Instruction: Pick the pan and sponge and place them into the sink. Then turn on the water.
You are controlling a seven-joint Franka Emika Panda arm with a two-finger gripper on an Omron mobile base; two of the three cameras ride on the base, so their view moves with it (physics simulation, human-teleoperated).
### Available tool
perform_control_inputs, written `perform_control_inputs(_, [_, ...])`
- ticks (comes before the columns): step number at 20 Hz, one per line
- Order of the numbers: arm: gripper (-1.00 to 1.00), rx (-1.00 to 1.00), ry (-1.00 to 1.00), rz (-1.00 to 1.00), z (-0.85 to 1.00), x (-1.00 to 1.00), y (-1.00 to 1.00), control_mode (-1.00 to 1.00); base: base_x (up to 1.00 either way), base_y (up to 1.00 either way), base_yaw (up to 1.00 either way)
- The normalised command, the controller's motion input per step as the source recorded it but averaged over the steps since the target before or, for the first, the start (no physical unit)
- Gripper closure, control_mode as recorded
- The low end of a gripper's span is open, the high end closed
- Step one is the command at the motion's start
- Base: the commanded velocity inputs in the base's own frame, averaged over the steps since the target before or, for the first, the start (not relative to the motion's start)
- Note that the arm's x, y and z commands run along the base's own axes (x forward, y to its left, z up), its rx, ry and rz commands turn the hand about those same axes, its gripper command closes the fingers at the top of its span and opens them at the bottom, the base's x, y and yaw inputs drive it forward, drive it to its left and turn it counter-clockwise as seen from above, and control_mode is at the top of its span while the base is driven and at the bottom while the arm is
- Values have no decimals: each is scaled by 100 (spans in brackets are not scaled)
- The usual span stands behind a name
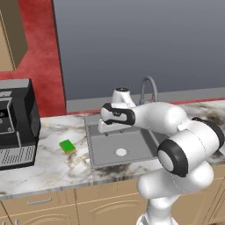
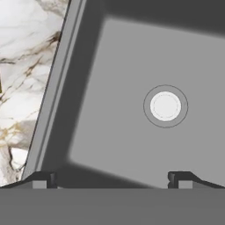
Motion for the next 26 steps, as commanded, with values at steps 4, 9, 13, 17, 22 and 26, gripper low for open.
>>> perform_control_inputs(4, [-100, 4, 0, 0, 1, 0, 42, -100, 0, 0, 0])
perform_control_inputs(9, [-100, 4, 0, 0, 1, 0, 42, -100, 0, 0, 0])
perform_control_inputs(13, [-100, 3, 0, 0, 2, 0, 42, -100, 0, 0, 0])
perform_control_inputs(17, [-100, 2, 0, 0, 4, -1, 42, -100, 0, 0, 0])
perform_control_inputs(22, [-100, 0, 0, 0, 2, 0, 42, -100, 0, 0, 0])
perform_control_inputs(26, [-100, 0, 0, 0, 3, 0, 40, -100, 0, 0, 0])
